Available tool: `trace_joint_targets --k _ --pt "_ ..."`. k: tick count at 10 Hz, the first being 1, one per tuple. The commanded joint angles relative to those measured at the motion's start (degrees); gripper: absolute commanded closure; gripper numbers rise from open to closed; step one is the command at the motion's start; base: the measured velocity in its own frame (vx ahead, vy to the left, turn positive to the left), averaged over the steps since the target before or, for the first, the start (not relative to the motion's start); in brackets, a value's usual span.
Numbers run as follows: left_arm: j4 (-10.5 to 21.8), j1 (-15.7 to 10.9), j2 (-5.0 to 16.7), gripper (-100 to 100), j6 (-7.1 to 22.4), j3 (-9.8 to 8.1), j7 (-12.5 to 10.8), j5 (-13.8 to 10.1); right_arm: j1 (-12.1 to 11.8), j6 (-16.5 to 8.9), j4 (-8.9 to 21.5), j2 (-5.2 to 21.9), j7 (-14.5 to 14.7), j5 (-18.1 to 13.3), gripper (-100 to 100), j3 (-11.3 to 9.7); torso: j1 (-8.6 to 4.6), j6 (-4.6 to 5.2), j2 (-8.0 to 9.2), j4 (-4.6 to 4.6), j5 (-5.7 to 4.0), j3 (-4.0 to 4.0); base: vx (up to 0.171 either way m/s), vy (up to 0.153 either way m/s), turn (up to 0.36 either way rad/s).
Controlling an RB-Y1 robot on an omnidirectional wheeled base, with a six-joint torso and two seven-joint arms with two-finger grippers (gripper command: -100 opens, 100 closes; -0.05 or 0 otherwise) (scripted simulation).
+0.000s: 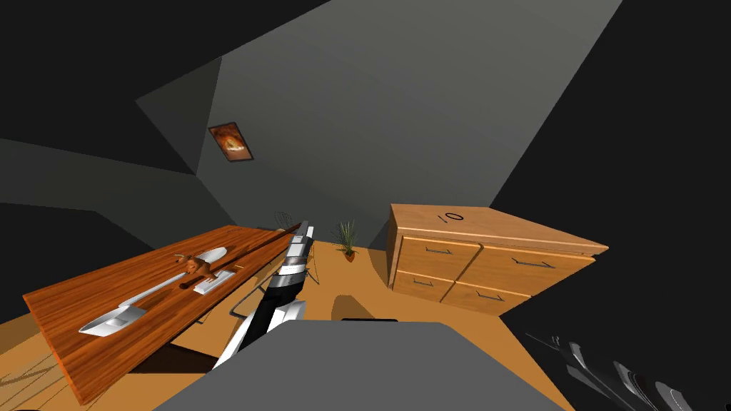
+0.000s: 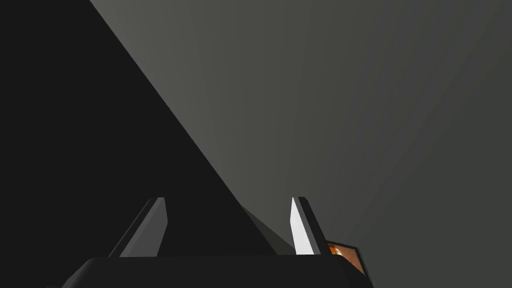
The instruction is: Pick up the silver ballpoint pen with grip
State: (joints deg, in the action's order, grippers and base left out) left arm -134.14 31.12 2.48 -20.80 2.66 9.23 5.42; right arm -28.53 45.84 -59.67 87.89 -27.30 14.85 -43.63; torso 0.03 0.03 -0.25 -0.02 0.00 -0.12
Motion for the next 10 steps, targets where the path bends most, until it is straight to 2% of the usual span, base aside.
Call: trace_joint_targets --k 1,2,3,4,5,6,8,9,10 --pt "0.00 0.00 0.00 0 0.00 0.00 0.00 0.00 0.06 0.20 2.86 2.86 -0.12 0.12 -100 -0.90 0.00 0.00 0.00 0.00 0.00 0.00 0.093 0.037 0.205" --pt "0.00 0.00 0.00 0 0.00 0.01 0.00 0.00 0.06 0.20 3.11 4.22 -0.12 0.12 -100 -0.90 0.07 -0.07 -0.11 -0.02 0.02 -0.06 0.086 0.023 0.090" --pt "0.00 0.00 0.00 0 0.00 0.00 0.00 0.00 0.27 0.59 4.75 6.46 -0.17 -0.04 -100 -1.68 0.06 -0.01 -0.11 -0.03 0.03 -0.07 0.105 0.025 0.176" --pt "0.00 0.00 0.00 0 0.00 0.00 0.00 0.00 0.27 0.59 6.03 7.01 -0.17 -0.04 -100 -1.68 0.06 -0.06 -0.18 -0.04 0.02 -0.10 0.093 0.014 0.099" --pt "0.00 0.00 0.00 0 0.00 0.00 0.00 0.00 0.48 0.97 8.71 9.14 -0.10 -0.28 -100 -2.39 0.04 -0.01 -0.14 -0.04 0.02 -0.09 0.114 0.008 0.153" --pt "0.00 0.00 0.00 0 0.00 0.00 0.00 0.00 0.48 0.97 8.71 9.45 -0.10 -0.28 -100 -2.39 0.01 -0.04 -0.20 -0.05 0.00 -0.12 0.088 -0.001 0.128" --pt "0.00 0.00 0.00 0 0.00 0.00 0.00 0.00 0.85 1.69 13.31 13.18 0.35 -0.99 -100 -3.55 -0.01 -0.07 -0.23 -0.05 0.01 -0.13 0.148 -0.006 0.263" --pt "0.00 0.01 0.00 0 0.00 0.00 0.00 0.00 0.85 1.69 13.31 13.18 0.35 -0.99 -100 -3.55 -0.04 -0.09 -0.44 -0.10 0.00 -0.26 0.142 -0.031 0.094" --pt "0.00 0.01 0.00 0 0.00 -0.01 0.00 0.00 1.03 2.01 15.21 14.47 0.72 -1.45 -100 -4.00 -0.08 0.01 -0.36 -0.09 -0.04 -0.22 0.143 -0.017 0.151"
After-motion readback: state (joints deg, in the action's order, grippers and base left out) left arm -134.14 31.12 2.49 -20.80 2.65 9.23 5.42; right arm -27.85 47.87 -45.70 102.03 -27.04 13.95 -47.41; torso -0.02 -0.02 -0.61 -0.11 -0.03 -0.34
